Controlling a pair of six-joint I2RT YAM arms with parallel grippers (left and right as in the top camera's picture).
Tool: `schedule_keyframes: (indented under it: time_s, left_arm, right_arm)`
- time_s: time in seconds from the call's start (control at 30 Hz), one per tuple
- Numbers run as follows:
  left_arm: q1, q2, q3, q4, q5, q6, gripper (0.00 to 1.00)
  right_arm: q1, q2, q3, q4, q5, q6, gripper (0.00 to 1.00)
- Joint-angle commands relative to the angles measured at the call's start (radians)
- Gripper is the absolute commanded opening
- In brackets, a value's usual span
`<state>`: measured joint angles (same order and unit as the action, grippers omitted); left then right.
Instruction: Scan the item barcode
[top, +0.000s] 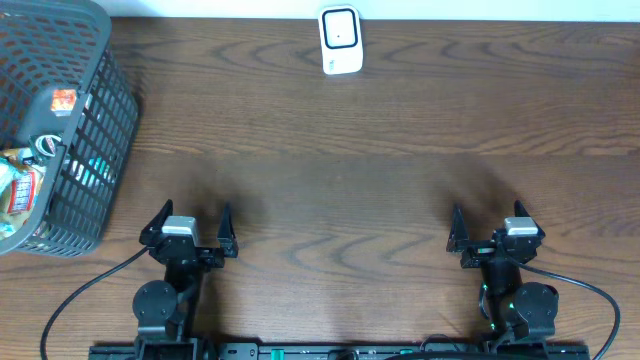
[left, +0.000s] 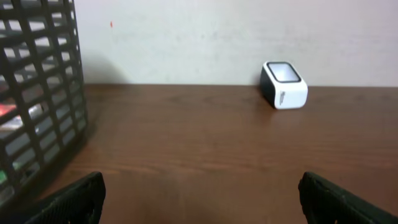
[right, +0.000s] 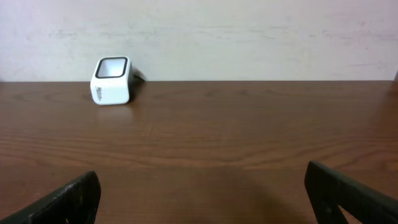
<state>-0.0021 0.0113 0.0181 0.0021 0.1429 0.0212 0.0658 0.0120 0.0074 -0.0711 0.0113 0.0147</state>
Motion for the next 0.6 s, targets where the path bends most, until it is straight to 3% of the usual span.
schedule_keyframes:
  time_s: [0.0, 0.17, 0.57]
  left_arm:
    - [-0.003, 0.0, -0.014, 0.069, -0.005, 0.012, 0.98]
    - [-0.004, 0.0, -0.014, 0.31, 0.122, 0.005, 0.98]
    - [-0.004, 0.0, -0.011, 0.793, 0.127, 0.01, 0.98]
  right_arm:
    - [-0.006, -0.006, -0.002, -0.004, -0.003, 0.003, 0.99]
    - [-0.006, -0.006, -0.002, -0.004, -0.003, 0.003, 0.99]
    - [-0.006, -0.006, -0.002, -0.004, -0.003, 0.003, 0.99]
